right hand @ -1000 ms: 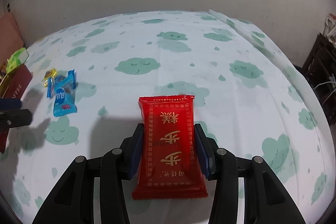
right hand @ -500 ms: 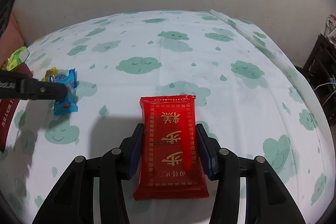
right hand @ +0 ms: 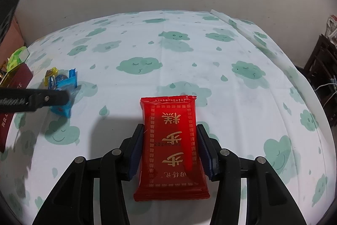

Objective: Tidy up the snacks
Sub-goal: 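Grasp the blue-wrapped candy with the left gripper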

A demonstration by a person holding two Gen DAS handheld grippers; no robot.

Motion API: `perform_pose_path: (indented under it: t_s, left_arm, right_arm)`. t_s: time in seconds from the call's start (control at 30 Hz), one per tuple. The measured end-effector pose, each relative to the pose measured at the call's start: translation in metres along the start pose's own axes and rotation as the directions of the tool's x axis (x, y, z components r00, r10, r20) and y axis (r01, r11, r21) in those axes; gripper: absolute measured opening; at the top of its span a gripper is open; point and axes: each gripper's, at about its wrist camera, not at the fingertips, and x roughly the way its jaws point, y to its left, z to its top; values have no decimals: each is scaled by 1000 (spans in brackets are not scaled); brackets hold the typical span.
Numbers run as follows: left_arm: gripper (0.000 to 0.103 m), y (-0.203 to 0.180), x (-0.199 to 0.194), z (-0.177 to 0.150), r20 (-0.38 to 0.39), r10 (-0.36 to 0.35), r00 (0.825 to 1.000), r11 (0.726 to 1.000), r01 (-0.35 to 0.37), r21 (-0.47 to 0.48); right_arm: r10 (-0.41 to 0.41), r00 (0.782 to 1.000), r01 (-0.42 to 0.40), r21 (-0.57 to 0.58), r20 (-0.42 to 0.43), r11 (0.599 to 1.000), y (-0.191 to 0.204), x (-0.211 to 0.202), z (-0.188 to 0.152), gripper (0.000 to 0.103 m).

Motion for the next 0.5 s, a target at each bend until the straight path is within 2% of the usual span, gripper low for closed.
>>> perform_pose_path:
  t_s: [0.37,0.5]
  left_arm:
    - [21,15,-23,-39,-23,14,1000,999,-13,31]
    - [21,21,-38,-47,-8,26,1000,998,-25,52]
  right_arm:
    - [-1,1000,1,0,0,1000,0,0,0,50]
    - [-1,1000,1,1,0,1000,0,0,0,50]
